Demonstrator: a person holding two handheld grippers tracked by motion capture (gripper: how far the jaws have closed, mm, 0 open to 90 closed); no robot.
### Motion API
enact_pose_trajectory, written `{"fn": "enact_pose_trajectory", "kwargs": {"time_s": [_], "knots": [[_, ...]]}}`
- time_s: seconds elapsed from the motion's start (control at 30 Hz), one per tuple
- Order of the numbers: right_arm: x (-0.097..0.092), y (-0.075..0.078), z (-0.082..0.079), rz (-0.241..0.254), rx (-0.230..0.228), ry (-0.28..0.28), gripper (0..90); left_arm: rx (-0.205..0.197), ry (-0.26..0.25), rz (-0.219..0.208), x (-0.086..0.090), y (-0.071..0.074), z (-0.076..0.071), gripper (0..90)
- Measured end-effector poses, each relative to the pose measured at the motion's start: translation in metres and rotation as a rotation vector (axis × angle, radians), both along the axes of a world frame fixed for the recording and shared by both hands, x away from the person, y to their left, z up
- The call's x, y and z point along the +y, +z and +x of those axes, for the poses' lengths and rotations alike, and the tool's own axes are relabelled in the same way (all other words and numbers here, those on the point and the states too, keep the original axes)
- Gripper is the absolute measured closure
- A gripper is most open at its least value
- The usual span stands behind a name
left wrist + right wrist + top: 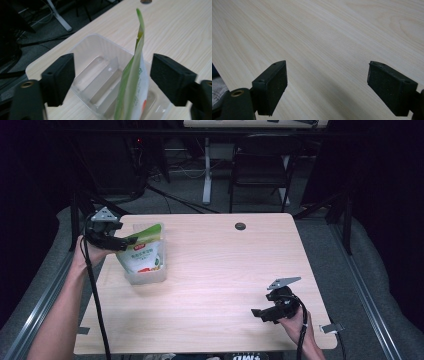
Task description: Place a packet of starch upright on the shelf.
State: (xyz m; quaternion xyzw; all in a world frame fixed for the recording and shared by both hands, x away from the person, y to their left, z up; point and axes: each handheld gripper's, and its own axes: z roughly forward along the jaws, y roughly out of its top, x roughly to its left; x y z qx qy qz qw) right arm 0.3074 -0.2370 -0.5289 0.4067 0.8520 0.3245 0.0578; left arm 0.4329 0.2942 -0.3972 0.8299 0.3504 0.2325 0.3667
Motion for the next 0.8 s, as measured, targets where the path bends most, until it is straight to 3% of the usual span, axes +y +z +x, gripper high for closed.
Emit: {"fn": "enact_pose_trajectory", "kwargs": {"time_s": [0.17, 0.37, 0.5, 0.6, 0.8], "knots": [[-0.001, 0.000, 0.000, 0.011, 0.000, -0.004, 15.8, -0.003, 0.043, -0.010, 0.000, 0.001, -0.031, 14.0], [0.000, 0.000, 0.000, 0.005, 0.004, 0.002, 15.7, 0.019, 0.131, -0.037, 0.002, -0.010, -0.066, 7.7], [0.001, -0.001, 0.000, 0.015, 0.003, 0.004, 15.6, 0.049, 0.175, -0.073, 0.005, -0.023, -0.084, 6.4], [0.001, -0.001, 0.000, 0.008, 0.002, 0.005, 15.5, 0.071, 0.215, -0.074, 0.004, -0.036, -0.094, 6.3], [0.001, -0.001, 0.000, 0.003, -0.001, 0.004, 15.3, 0.127, 0.244, -0.068, 0.000, -0.062, -0.108, 5.5]]}}
